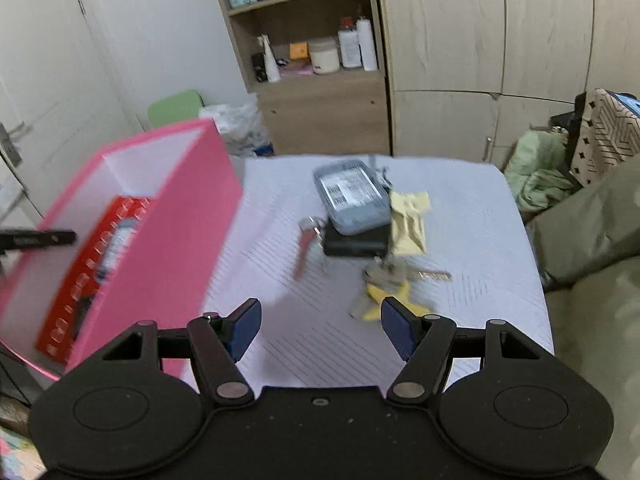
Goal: Organize rigid objects
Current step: 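Return the right gripper to the table and grasp the yellow starfish, then carry the yellow starfish into the box and release it onto the router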
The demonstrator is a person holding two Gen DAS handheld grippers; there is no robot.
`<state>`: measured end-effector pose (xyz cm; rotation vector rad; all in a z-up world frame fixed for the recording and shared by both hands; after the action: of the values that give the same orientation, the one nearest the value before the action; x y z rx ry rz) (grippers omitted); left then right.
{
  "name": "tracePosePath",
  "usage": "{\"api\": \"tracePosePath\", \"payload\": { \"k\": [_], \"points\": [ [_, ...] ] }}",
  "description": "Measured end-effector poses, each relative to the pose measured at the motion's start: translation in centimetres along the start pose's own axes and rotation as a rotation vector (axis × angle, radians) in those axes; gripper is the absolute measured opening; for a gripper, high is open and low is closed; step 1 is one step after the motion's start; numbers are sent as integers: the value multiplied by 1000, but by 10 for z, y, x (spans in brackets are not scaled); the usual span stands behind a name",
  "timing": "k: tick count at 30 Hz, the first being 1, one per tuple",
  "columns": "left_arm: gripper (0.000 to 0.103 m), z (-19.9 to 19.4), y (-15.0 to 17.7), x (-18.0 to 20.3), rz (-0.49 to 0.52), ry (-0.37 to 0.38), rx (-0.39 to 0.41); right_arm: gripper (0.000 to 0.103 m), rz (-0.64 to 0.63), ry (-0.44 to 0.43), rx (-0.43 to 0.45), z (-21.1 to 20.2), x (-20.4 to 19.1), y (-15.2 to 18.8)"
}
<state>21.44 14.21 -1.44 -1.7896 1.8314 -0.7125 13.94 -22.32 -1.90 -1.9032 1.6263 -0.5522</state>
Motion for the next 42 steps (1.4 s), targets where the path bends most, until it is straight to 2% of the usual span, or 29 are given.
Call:
{"api": "tracePosePath", "payload": {
  "k": [5, 9, 11, 18, 23, 24, 25, 27, 28, 31, 35, 36, 39, 42],
  "points": [
    [9, 3, -1, -8, -27, 31, -38, 71, -45, 60, -5, 16, 10, 12],
    [10, -1, -2, 5, 70, -6, -50, 71, -88, 102, -14, 26, 22, 11],
    [12, -9, -2, 9, 124, -12, -60, 71, -95, 92, -17, 27, 29, 10],
    [12, -40, 0, 2, 180, 46, -146, 71, -74, 27, -58, 44, 49, 9],
    [13, -46, 7, -3, 158, 83, -241, 71, -127, 30, -46, 58, 48, 6],
    [16, -47, 7, -4, 163, 67, -236, 69, -142, 29, -39, 60, 47, 5],
    [17, -47, 7, -3, 168, 61, -237, 58, -157, 23, -27, 60, 46, 4],
    [17, -47, 5, 0, 181, 48, -245, 46, -189, 11, -16, 58, 44, 2],
    [17, -46, 5, 3, 192, 38, -248, 44, -197, 14, -18, 56, 43, 0],
    [17, -42, 3, 7, 206, 27, -260, 43, -206, 7, -5, 48, 39, -1],
    [17, -32, 2, 4, 176, 34, -287, 43, -202, 11, 22, 36, 35, -2],
    [12, -31, 3, 4, 170, 38, -289, 43, -195, 4, 30, 32, 34, -2],
    [10, -33, 3, 2, 192, 40, -241, 43, -190, -13, 58, 20, 29, -6],
    [10, -36, 2, -3, 160, 61, -237, 43, -195, -42, 102, 4, 19, -14]
  ]
}}
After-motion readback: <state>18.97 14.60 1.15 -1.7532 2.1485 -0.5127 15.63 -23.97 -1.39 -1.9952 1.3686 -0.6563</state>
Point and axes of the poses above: each gripper's, at about its wrist camera, not at the fingertips, and z roughly the way its jaws point, x to its right, y to its underside, the point moved 1 cm from there along z, roughly the way its jaws point, and after that the axes turned 6 degrees about -z, right-handed, at the moved point
